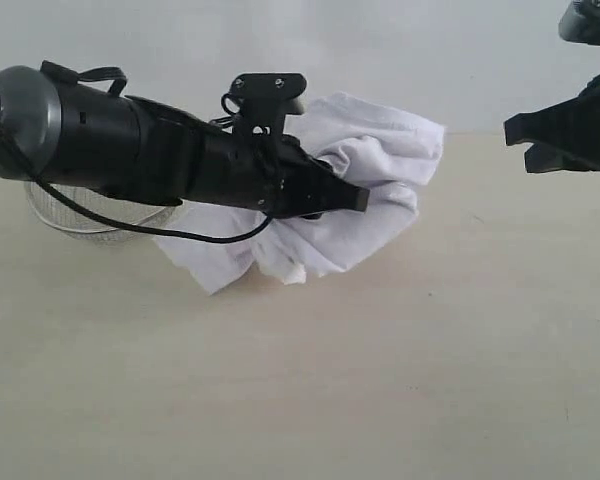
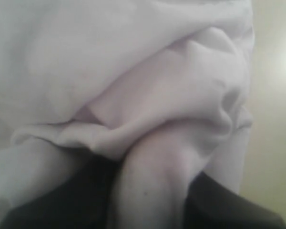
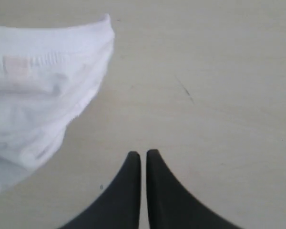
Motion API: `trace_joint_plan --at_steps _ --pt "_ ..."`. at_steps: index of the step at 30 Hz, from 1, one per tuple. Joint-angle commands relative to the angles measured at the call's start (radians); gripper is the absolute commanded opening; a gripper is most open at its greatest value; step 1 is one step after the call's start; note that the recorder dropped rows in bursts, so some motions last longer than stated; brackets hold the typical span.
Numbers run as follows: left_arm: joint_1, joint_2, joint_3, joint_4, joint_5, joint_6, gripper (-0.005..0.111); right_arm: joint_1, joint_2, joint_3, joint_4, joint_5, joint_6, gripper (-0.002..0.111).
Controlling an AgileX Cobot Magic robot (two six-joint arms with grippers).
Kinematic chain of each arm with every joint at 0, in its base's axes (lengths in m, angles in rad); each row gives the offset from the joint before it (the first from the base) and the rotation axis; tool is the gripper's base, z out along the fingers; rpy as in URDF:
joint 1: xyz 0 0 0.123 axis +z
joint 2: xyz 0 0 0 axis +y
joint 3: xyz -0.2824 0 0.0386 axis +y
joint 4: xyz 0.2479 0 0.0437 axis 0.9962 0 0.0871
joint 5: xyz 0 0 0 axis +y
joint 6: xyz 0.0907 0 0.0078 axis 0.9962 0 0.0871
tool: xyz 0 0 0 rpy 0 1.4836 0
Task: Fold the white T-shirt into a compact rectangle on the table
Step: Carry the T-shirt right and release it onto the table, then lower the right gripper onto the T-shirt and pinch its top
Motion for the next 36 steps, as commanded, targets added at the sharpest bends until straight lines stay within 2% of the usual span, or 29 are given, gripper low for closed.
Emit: trace_joint_plan --at_steps 1,3,6,8,12,15,17,19,23,24,27,30,31,33,34,36 --pt "-0.002 -0.005 -0.013 0.011 0.171 -0.010 0.032 0.000 -0.008 -0.006 0.001 0.002 -0.006 0.000" --pt "-0.002 -0.005 -0.013 0.011 0.168 -0.004 0.051 0.000 -0.008 -0.006 0.001 0.013 -0.006 0.000" --pt "0.000 -0.005 -0.013 0.009 0.141 -0.004 0.074 0.000 -0.008 -0.006 0.016 0.019 -0.006 0.000" --pt "0.000 -0.005 -0.013 0.009 0.148 -0.017 0.081 0.000 -0.012 -0.006 0.018 0.019 -0.006 0.000" --pt "0.000 -0.007 -0.013 0.009 0.169 -0.023 0.080 0.000 -0.022 -0.037 0.018 0.075 -0.006 0.000" --pt "0.002 -0.024 -0.018 0.013 0.132 -0.018 0.076 0.000 -0.024 -0.065 0.027 0.171 -0.006 0.000" --pt "0.007 -0.041 -0.029 0.013 0.062 0.003 0.067 0.002 -0.024 -0.067 0.057 0.210 -0.017 0.000" --pt "0.013 -0.059 -0.033 0.013 -0.035 0.032 0.054 0.011 -0.018 -0.067 0.074 0.227 -0.042 0.000" --pt "0.036 -0.099 -0.034 0.017 -0.149 0.120 0.011 0.090 0.017 -0.067 0.107 0.221 -0.107 0.000" --pt "0.043 -0.111 -0.034 0.021 -0.165 0.150 0.005 0.122 0.030 -0.067 0.115 0.215 -0.127 0.000" --pt "0.061 -0.150 -0.034 0.021 -0.194 0.195 0.005 0.219 0.068 -0.067 0.121 0.144 -0.163 0.010" --pt "0.072 -0.199 -0.022 0.016 -0.264 0.222 0.005 0.302 0.100 -0.067 0.121 0.013 -0.163 0.032" --pt "0.075 -0.216 -0.010 0.016 -0.303 0.222 0.005 0.328 0.111 -0.070 0.121 -0.025 -0.158 0.045" --pt "0.075 -0.246 0.020 0.008 -0.382 0.242 0.005 0.363 0.129 -0.088 0.121 -0.065 -0.130 0.058" --pt "0.075 -0.260 0.040 -0.010 -0.424 0.261 0.005 0.375 0.147 -0.108 0.121 -0.078 -0.097 0.061" --pt "0.079 -0.287 0.082 -0.076 -0.490 0.325 0.005 0.389 0.181 -0.143 0.113 -0.084 -0.035 0.058"
